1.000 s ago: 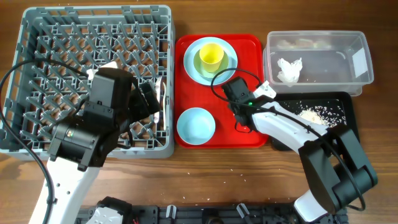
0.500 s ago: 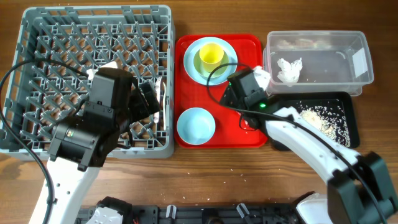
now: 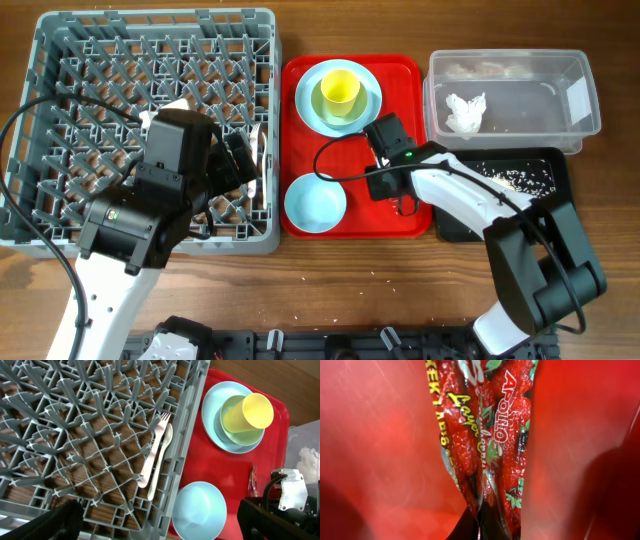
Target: Sort waste into correct bins and load items into the dishwasher rack
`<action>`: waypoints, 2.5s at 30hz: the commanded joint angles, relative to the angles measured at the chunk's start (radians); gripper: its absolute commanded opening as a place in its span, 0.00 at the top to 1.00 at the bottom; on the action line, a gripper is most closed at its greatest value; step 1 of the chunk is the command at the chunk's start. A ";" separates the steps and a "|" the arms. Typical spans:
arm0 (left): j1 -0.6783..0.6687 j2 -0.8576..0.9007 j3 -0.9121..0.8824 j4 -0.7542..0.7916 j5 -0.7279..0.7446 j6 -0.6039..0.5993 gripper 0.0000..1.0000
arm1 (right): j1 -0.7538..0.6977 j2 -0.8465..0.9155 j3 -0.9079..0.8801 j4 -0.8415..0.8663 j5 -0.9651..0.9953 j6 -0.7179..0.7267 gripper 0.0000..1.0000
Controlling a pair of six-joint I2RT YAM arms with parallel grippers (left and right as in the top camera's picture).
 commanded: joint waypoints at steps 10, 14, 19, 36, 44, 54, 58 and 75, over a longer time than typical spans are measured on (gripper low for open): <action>0.005 -0.006 0.010 0.002 0.004 0.001 0.00 | -0.210 -0.632 0.034 -0.059 0.176 0.014 0.96; 0.005 -0.006 0.010 0.002 0.005 0.001 0.00 | -0.478 -0.576 0.035 0.058 -0.084 0.013 0.96; 0.005 -0.006 0.010 0.002 0.005 0.001 0.00 | -0.618 -0.469 0.037 0.177 -0.159 -0.017 0.96; 0.005 -0.006 0.010 0.002 0.005 0.001 0.00 | -0.620 -0.111 0.059 0.379 -0.116 0.010 0.00; 0.005 -0.006 0.010 0.002 0.005 0.001 0.00 | -0.620 -0.652 0.198 0.071 -0.334 0.009 0.00; 0.005 -0.006 0.010 0.002 0.005 0.001 0.00 | -0.620 -1.467 0.197 -0.626 -0.135 -0.006 0.00; 0.005 -0.006 0.010 0.002 0.005 0.001 0.00 | -0.620 -1.468 0.189 -0.737 -0.167 0.241 0.00; 0.005 -0.006 0.010 0.012 0.004 0.001 0.00 | -0.620 -1.468 0.189 -0.767 -0.167 0.336 0.00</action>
